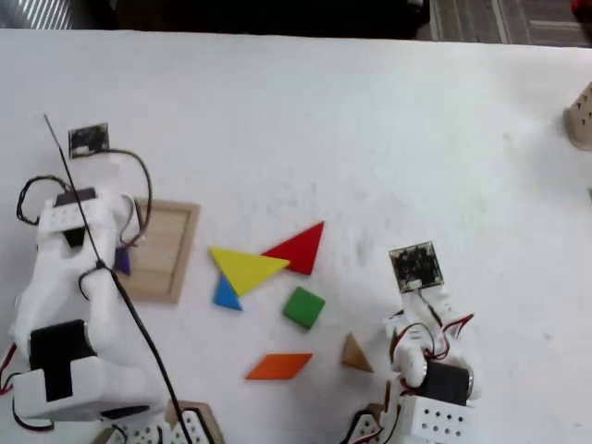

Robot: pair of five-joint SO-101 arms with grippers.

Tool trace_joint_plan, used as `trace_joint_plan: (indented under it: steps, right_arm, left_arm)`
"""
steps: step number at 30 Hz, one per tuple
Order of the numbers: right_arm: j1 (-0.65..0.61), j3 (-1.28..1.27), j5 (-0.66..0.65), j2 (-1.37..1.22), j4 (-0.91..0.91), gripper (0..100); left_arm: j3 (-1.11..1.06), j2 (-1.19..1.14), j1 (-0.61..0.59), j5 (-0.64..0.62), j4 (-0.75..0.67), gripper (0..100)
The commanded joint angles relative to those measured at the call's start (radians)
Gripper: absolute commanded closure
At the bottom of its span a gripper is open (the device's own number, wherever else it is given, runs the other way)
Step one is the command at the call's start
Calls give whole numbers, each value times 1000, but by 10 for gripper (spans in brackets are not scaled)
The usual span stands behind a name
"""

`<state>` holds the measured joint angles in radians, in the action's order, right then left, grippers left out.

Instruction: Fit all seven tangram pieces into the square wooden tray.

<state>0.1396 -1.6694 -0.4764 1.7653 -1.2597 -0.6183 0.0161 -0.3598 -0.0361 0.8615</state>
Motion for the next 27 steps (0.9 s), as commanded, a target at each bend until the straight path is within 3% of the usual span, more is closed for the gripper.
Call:
trace_joint_plan:
  steps: [1, 6, 10, 16, 27]
  right_arm:
    - [-2, 8, -5, 12, 12, 978]
    - [-2, 8, -3, 12, 12, 979]
    - [-2, 8, -3, 12, 12, 980]
    - [-2, 8, -3, 12, 12, 980]
    - [-2, 8, -3, 12, 12, 980]
  left_arm:
    - [63, 10, -16, -106, 5, 976]
    - [41, -15, 44, -112, -137, 976]
    - [48, -77, 147, 12, -166, 976]
    - [97, -125, 47, -72, -166, 976]
    - [114, -147, -59, -68, 0, 976]
